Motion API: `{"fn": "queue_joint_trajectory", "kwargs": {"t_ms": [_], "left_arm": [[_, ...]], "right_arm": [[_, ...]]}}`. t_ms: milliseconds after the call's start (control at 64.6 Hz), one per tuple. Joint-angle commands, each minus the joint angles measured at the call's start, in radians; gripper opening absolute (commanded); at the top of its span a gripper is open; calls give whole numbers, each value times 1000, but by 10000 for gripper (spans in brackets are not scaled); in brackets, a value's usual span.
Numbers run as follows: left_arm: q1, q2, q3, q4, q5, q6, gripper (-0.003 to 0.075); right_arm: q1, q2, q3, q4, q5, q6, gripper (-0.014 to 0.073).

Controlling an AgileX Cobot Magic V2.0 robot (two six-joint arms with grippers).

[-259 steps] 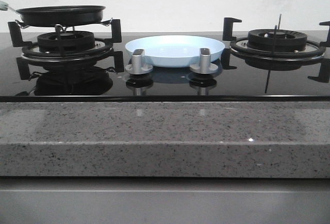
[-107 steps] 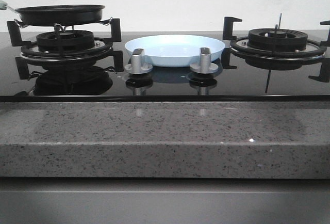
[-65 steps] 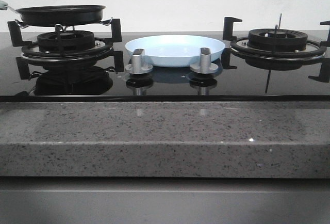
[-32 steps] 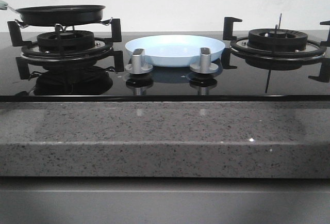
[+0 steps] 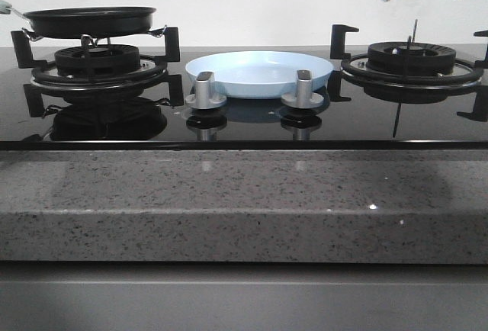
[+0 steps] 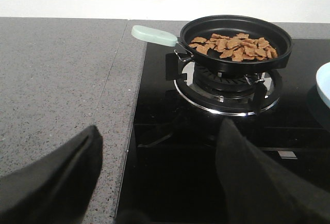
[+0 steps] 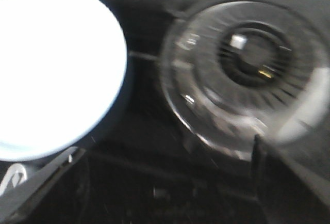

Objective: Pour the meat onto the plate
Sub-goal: 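Lower the right gripper onto the rim of the light blue plate and grasp it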

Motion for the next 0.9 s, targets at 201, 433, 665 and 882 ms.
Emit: {"fn": "queue_joint_trajectory", "kwargs": {"t_ms": [201,433,665,882], "left_arm": [[-4,4,-27,-10,-85,-11,458],[-4,4,-27,-10,-85,-11,458],[-4,4,-27,-10,-85,-11,459],[-4,4,-27,-10,-85,-11,459]], "right_arm": [[30,284,-439,10,220,-40,454],[31,465,-676,30,333,-71,357],[31,565,-805,66,403,-91,356],[31,601,-816,120,411,-134,356]]}}
